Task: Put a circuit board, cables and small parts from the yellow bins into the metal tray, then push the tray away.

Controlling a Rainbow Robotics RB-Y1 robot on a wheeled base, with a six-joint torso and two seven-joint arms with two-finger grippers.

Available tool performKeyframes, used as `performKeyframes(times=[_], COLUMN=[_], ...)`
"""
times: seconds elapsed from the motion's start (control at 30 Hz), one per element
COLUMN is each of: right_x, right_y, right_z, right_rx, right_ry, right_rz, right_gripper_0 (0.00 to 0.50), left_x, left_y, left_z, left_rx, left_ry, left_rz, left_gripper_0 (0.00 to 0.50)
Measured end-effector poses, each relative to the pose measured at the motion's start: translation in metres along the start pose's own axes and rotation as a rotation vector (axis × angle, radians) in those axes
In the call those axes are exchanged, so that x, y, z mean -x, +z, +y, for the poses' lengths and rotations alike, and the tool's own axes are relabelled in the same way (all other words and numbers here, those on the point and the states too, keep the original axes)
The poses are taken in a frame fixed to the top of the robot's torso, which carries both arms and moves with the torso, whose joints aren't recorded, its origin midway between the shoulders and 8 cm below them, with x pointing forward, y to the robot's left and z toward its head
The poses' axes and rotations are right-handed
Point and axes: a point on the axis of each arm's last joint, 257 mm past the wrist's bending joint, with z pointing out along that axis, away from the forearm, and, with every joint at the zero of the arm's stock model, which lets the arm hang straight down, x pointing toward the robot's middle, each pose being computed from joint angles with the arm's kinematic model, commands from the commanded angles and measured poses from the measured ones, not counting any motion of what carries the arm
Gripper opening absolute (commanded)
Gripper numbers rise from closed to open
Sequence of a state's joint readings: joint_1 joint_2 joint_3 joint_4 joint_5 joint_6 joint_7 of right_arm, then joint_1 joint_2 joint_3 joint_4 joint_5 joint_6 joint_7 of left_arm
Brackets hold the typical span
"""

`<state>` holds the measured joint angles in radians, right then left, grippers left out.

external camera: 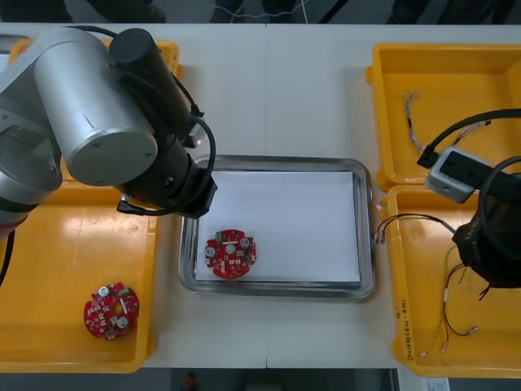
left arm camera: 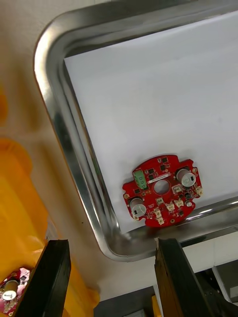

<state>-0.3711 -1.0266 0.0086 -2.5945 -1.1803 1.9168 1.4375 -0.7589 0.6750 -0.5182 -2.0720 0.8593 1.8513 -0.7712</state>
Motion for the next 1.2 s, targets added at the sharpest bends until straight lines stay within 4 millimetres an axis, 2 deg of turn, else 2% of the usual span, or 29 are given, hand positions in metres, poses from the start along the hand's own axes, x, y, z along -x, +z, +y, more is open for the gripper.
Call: performKeyframes(times=[0.17, 0.37, 0.57, 0.83, 1.1, 1.2], right_x=[0.016, 0.045, 0.083, 0.112, 0.129, 0.133], right_y=[0.012, 0.027, 0.039, 0.061, 0.089, 0.098], right_z=[0.012, 0.027, 0.040, 0.061, 0.068, 0.067], right_rx=[-0.013, 0.021, 0.030, 0.036, 0.040, 0.052], right_ry=[-0.128, -0.233, -0.271, -0.394, -0.610, -0.608], right_rz=[0.024, 0.009, -0.039, -0.034, -0.026, -0.023], right_gripper_0=[0.000, 0.000, 0.000, 0.000, 0.000, 0.000], left_x=[0.012, 0.030, 0.039, 0.051, 0.070, 0.078], left_y=[-0.019, -0.037, -0.038, -0.038, -0.036, -0.036], left_z=[0.019, 0.061, 0.105, 0.157, 0.181, 0.186], left_rx=[-0.009, 0.010, 0.054, 0.114, 0.107, 0.097], left_ry=[-0.056, -0.175, -0.299, -0.459, -0.565, -0.591], left_rz=[-0.018, -0.038, -0.025, 0.001, -0.009, -0.019], left_gripper_0=[0.500, 0.500, 0.500, 0.500, 0.500, 0.500])
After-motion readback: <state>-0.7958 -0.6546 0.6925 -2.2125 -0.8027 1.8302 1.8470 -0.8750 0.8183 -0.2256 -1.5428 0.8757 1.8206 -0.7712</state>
